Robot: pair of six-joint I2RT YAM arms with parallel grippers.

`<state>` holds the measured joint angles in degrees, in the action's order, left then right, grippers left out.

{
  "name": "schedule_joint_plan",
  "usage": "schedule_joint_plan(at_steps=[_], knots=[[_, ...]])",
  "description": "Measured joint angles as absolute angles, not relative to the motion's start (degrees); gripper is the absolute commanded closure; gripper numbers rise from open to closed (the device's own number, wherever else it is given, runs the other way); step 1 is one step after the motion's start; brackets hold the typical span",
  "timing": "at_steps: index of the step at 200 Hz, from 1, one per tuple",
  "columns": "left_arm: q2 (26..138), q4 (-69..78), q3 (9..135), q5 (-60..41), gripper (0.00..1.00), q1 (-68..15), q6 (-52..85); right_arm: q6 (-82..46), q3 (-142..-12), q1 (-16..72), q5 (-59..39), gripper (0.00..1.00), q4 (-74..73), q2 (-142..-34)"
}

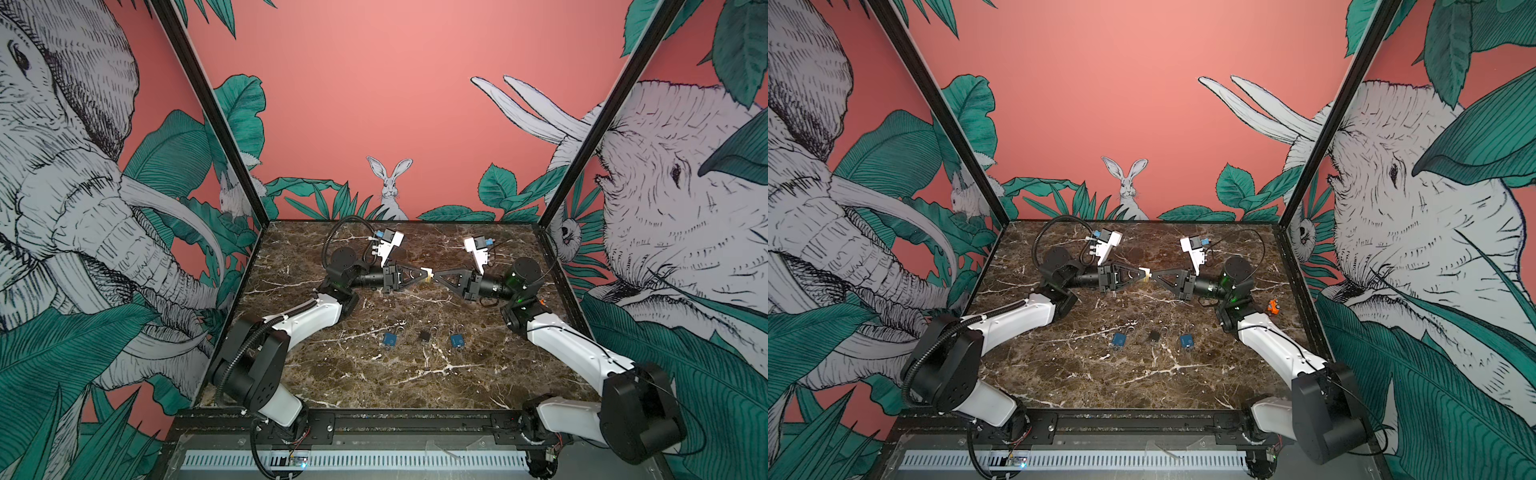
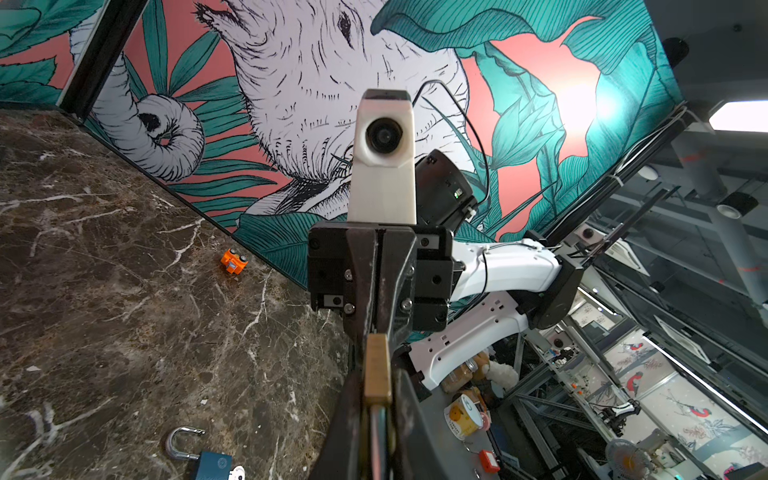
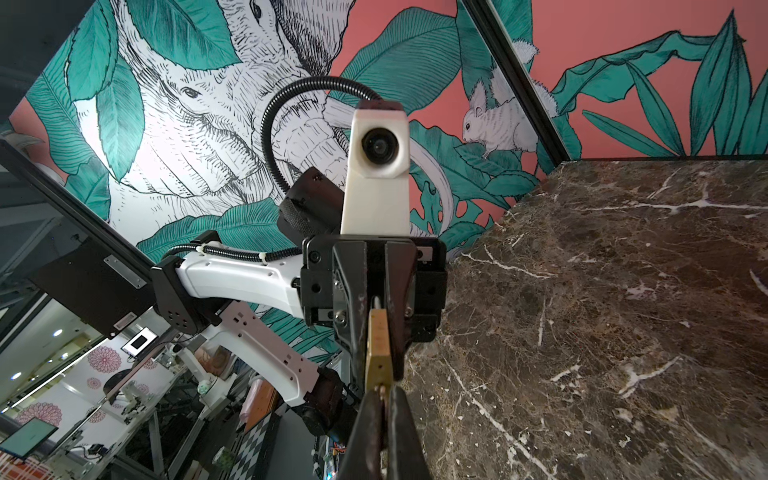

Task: Lock with the key

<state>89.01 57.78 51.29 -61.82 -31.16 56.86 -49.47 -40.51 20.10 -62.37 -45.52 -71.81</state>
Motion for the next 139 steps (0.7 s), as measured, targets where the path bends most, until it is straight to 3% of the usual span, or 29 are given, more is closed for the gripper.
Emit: schedule_joint_plan(at_steps=[139], knots=[[89.78, 58.81, 50.04, -61.91, 1.00, -31.81, 56.36, -51.90, -36.80, 19.07, -60.55, 1.00, -45.43, -68.45]])
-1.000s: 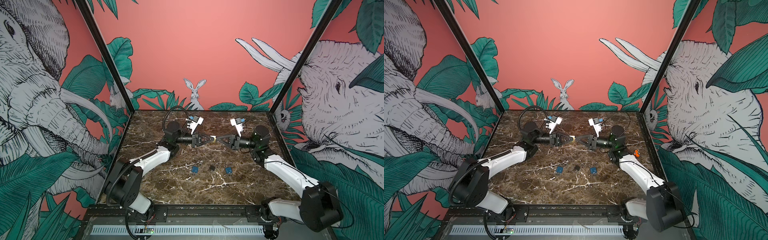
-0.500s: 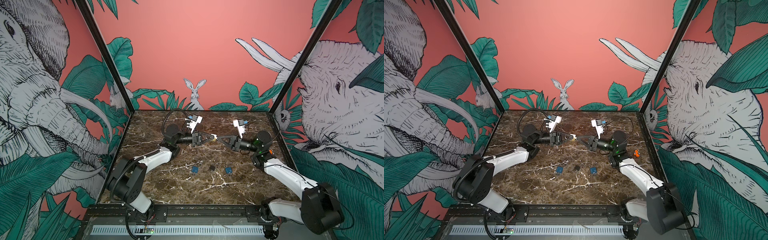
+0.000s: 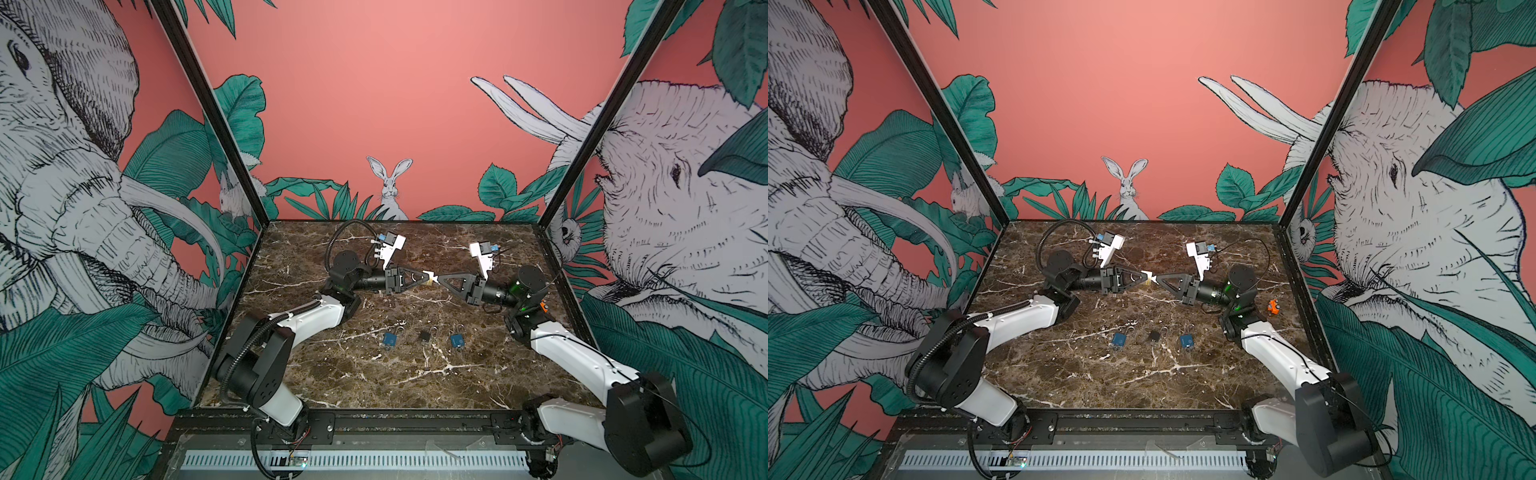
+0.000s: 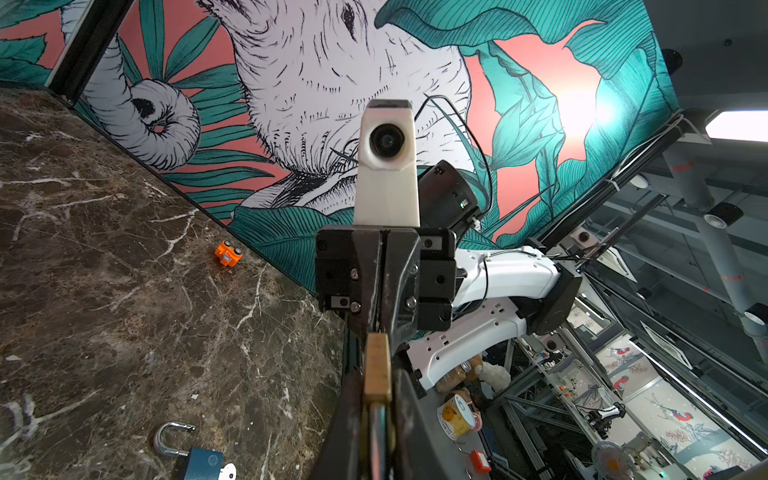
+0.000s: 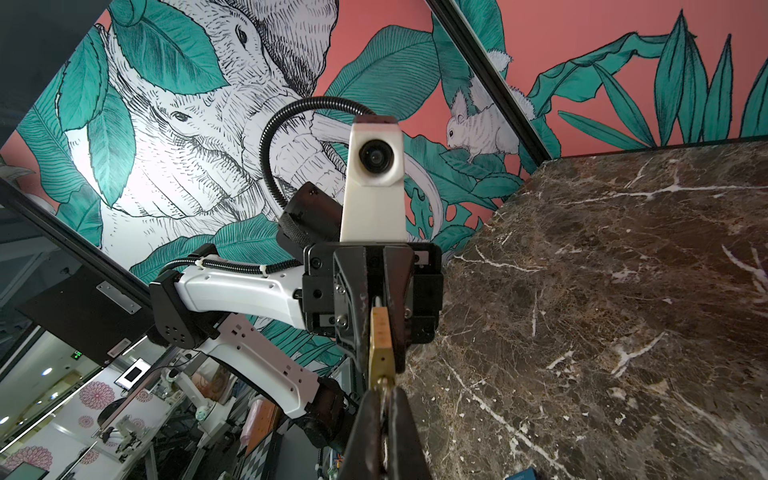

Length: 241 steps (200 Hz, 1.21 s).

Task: Lock with the key

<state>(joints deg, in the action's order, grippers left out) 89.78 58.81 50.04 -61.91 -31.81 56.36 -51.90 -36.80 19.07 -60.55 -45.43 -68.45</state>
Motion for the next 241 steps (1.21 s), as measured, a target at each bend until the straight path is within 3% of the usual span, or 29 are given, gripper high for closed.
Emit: schedule_joint_plan(at_steps=[18, 29, 47, 159, 241], knots=[[90.08, 58.67, 50.46, -62.94, 1.00, -31.77, 56.05, -50.74, -37.47, 19.07, -61.36, 1.00, -42.78, -68.10], [90.35, 58.63, 50.83, -63.68, 1.00, -31.66, 55.72, -48.77, -38.48, 19.09, -61.73, 0.90, -39.66, -67.70], [90.43, 58.11, 51.62, -64.51, 1.00, -31.00, 54.94, -45.19, -40.71, 19.14, -62.37, 0.85, -34.02, -66.85], [90.80, 53.98, 53.34, -64.86, 1.00, -31.07, 51.33, -37.19, -44.14, 19.73, -60.93, 0.74, -24.45, -67.46], [90.80, 51.03, 53.52, -65.28, 1.00, -31.75, 49.10, -35.09, -45.91, 19.73, -59.02, 0.73, -21.74, -68.29]])
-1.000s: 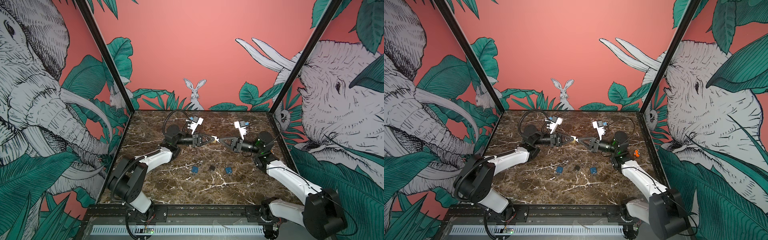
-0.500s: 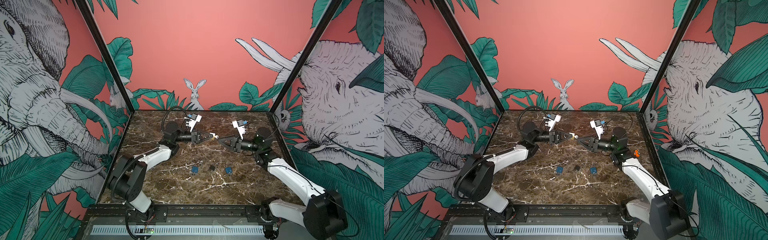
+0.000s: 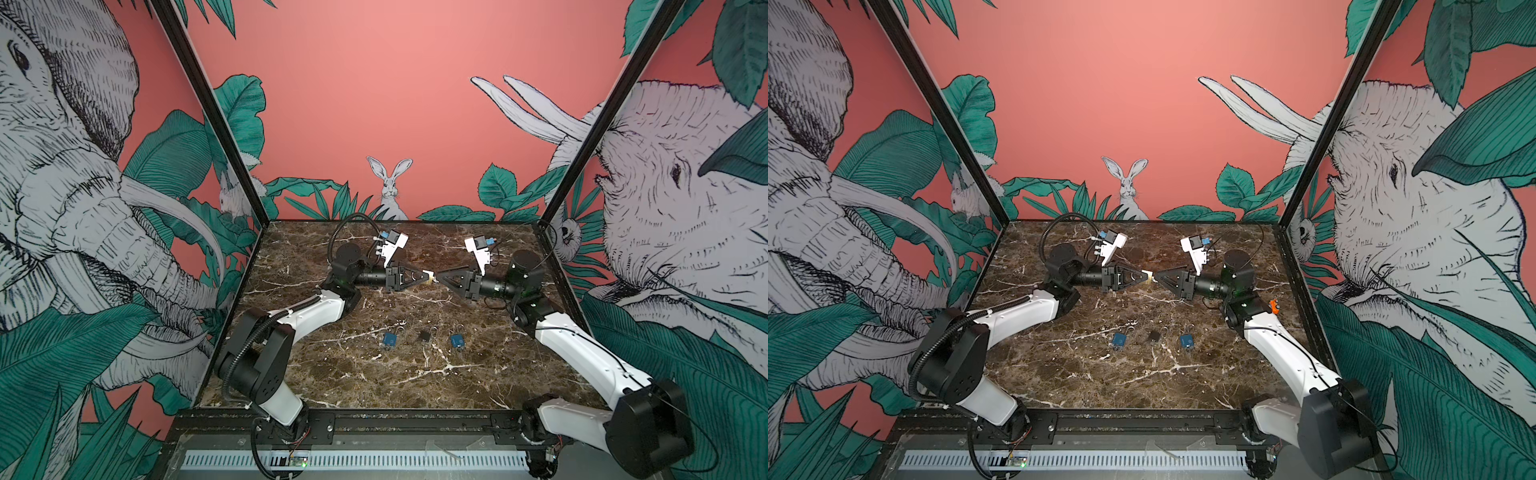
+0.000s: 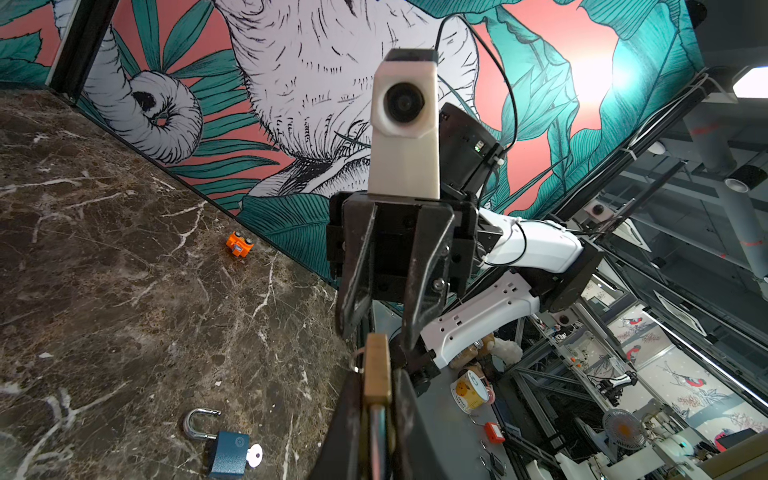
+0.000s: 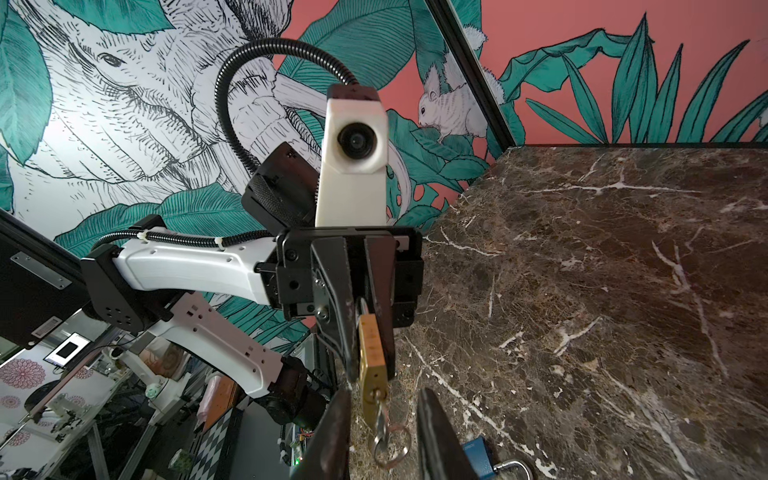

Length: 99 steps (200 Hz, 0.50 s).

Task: Lock with the key

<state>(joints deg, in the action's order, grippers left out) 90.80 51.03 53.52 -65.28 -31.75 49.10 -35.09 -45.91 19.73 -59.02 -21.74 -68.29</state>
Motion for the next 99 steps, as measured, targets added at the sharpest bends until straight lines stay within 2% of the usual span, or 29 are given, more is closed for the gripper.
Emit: schedule_joint_plan(at_steps=[76, 99], knots=[[90.80, 51.59, 53.52, -64.77, 1.00, -31.90, 49.34, -35.33, -45.91, 19.79, -60.20, 0.74, -21.91, -68.71], [90.80, 52.25, 53.52, -64.62, 1.00, -32.14, 49.32, -35.59, -45.91, 19.84, -60.23, 0.78, -21.93, -68.97]])
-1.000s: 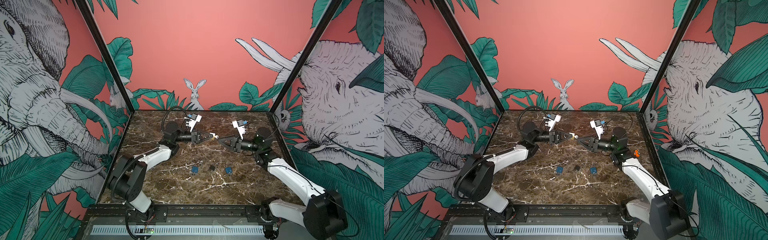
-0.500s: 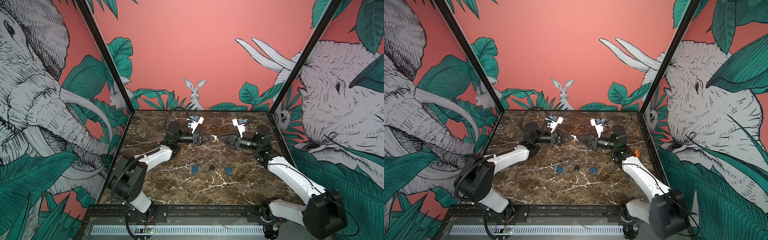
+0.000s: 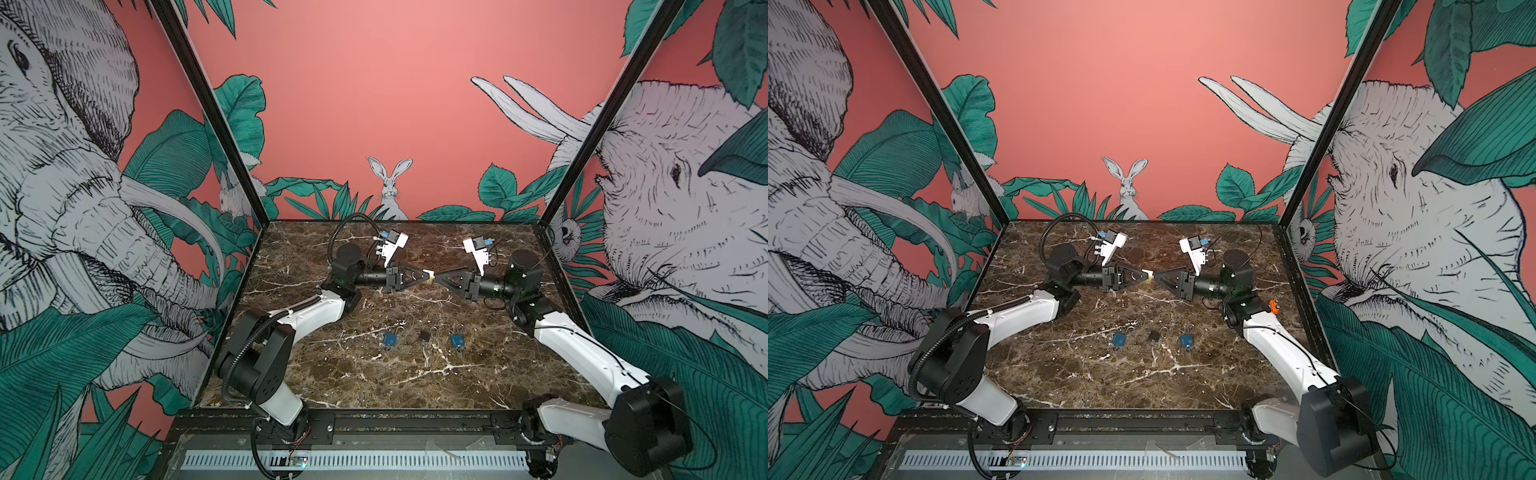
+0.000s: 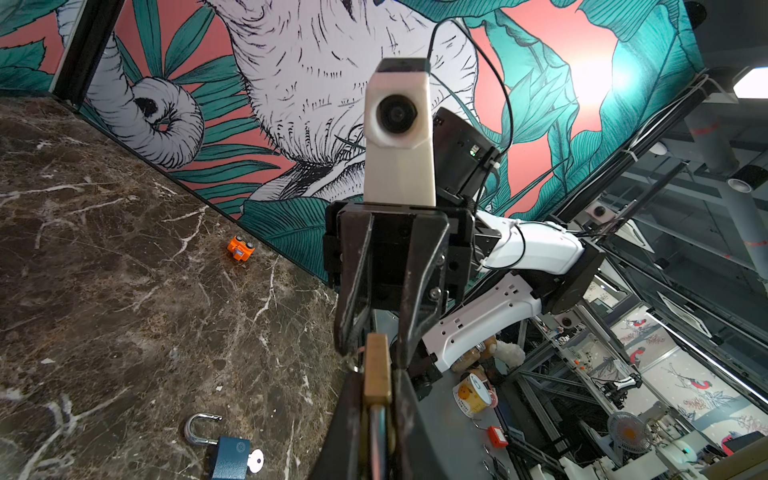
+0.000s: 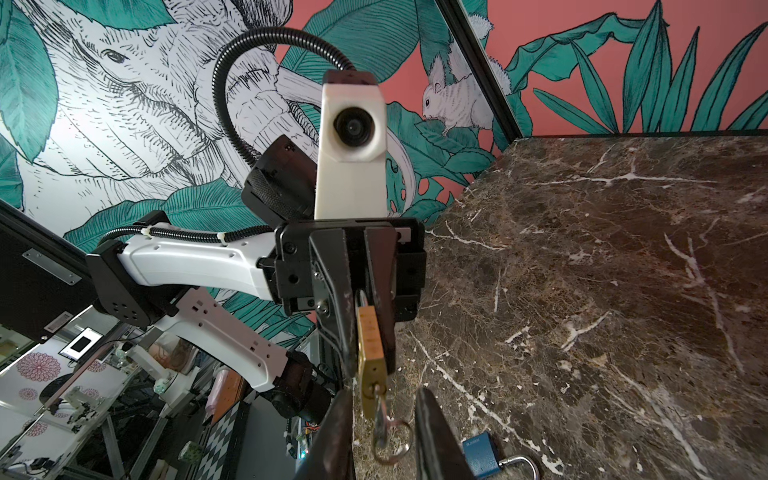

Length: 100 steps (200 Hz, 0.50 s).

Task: Lock with the key

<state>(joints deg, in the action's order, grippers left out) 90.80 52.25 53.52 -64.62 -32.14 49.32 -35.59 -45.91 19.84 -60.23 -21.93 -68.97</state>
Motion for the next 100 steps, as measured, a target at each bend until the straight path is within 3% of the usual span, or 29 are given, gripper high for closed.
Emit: schedule_joint_plan(at_steps=[44, 100], knots=[[90.80, 52.64, 53.52, -64.60, 1.00, -32.47, 49.25, -37.19, -45.89, 19.90, -60.75, 0.89, -23.59, -69.49], [90.80, 53.39, 53.52, -63.99, 1.00, -32.45, 49.04, -42.68, -45.08, 19.84, -61.71, 0.95, -28.88, -70.30]])
